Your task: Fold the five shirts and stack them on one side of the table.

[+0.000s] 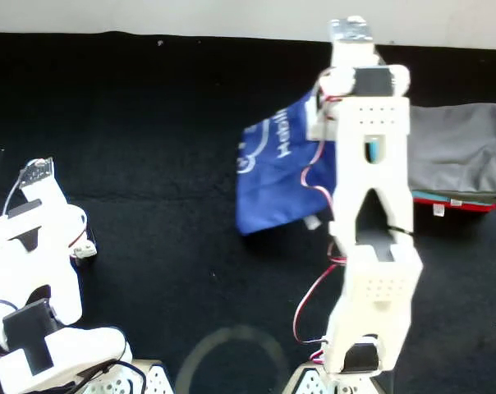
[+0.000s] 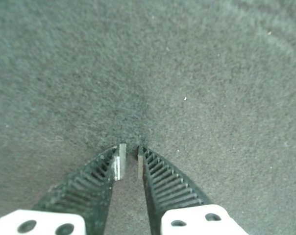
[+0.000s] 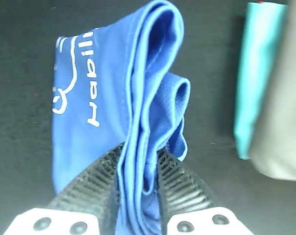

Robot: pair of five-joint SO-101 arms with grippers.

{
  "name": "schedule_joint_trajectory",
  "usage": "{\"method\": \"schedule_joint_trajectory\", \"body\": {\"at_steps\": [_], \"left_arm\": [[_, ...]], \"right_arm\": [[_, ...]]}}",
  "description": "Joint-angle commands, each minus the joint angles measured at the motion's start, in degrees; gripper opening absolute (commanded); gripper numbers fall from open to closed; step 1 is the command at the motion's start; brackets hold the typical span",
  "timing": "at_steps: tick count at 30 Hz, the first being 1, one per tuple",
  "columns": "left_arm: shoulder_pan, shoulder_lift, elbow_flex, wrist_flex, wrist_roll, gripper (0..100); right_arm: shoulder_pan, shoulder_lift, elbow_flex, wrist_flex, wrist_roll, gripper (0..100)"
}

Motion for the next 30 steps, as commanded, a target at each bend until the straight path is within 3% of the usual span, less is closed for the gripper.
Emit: {"method": "schedule_joint_trajectory", "body": {"at_steps": [1, 17, 30], "left_arm": [[-0.22, -0.13, 0.22, -1.14, -0.18, 7], [-0.31, -0.13, 0.22, -1.14, -0.18, 7], [-0.22, -0.13, 0.22, -1.14, -0.18, 7]], "right_arm": [[5.23, -5.41, 0.31, 0.57, 1.49, 0.6], [13.49, -5.67, -0.31, -9.98, 17.32, 0.6], [6.11, -5.67, -17.80, -3.38, 18.46, 0.6]]}}
